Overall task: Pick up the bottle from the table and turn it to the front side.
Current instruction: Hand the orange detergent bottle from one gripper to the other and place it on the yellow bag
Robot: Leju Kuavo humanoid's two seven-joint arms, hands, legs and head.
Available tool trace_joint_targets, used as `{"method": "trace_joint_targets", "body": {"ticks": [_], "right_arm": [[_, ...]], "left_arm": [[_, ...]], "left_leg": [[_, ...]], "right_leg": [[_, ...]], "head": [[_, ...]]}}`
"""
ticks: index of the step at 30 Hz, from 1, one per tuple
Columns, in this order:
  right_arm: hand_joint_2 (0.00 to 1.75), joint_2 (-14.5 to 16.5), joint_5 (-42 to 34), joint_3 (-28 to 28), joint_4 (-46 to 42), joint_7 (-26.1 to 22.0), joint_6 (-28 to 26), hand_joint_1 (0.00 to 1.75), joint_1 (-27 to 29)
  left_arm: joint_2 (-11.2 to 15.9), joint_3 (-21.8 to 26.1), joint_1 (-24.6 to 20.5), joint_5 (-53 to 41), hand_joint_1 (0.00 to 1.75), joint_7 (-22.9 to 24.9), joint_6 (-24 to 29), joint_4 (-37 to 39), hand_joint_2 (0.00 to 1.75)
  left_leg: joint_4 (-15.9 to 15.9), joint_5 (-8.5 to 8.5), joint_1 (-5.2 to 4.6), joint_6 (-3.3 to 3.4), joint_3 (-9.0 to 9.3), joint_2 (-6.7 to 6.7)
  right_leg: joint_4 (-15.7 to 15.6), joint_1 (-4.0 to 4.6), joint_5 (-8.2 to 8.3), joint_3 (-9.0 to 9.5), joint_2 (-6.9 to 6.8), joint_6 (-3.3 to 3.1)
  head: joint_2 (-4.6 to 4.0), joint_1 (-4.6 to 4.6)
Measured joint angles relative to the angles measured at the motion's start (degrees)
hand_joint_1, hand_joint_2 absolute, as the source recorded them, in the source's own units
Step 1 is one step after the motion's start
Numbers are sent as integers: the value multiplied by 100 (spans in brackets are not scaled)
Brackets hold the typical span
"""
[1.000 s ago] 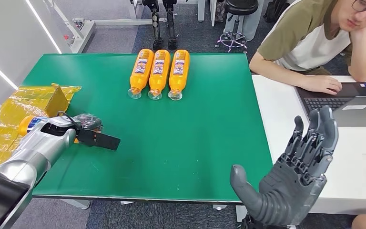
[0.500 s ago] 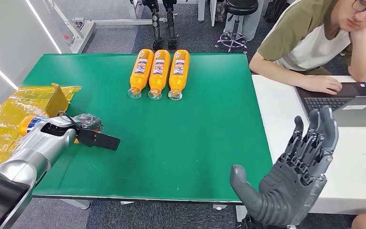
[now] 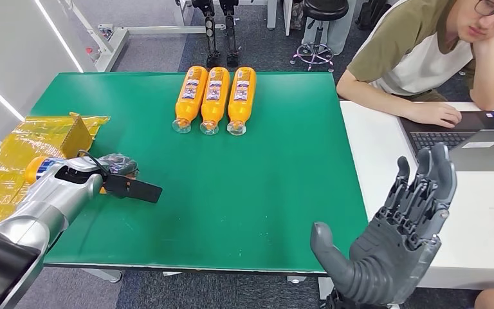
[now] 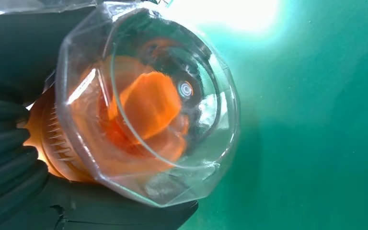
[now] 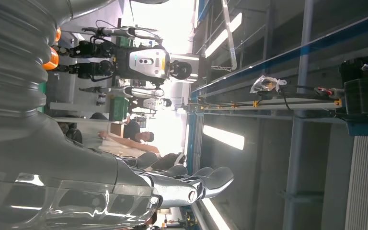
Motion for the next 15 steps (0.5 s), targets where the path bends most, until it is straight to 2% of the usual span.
{"method": "trace_joint_targets", "body": {"ticks": [15], "right_arm": [[175,0,2,0,0,0,0,0,0]], "left_arm": [[0,0,-1,0,175,0,1,0,175]], "left_leg": [[0,0,0,0,0,0]], "right_leg": [[0,0,0,0,0,0]], "head": [[0,1]]}}
